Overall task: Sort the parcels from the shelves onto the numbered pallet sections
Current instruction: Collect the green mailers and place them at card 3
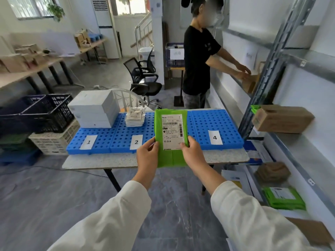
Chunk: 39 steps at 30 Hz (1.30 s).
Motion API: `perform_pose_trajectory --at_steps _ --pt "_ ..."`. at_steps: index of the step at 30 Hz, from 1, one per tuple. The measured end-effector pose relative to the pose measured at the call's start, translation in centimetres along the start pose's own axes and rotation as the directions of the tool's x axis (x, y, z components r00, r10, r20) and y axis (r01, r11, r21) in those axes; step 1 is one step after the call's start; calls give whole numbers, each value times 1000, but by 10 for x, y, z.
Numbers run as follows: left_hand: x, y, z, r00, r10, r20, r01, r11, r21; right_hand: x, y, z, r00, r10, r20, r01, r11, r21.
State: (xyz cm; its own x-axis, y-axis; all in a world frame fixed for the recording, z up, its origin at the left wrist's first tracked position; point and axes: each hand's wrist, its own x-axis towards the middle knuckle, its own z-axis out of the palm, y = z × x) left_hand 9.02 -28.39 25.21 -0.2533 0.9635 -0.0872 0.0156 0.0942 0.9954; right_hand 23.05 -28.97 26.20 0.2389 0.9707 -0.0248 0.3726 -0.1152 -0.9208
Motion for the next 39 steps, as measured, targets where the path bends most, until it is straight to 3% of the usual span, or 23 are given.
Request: perform_pose_trajectory --at_steps 27,39 --pt "207 -16 54 990 -4 140 -1 999 39 200 -7 54 993 111 -38 -116 972 -206" --pt "260 -25 127 982 -30 188 22 999 43 279 28 21 990 116 -83 -132 963 -235"
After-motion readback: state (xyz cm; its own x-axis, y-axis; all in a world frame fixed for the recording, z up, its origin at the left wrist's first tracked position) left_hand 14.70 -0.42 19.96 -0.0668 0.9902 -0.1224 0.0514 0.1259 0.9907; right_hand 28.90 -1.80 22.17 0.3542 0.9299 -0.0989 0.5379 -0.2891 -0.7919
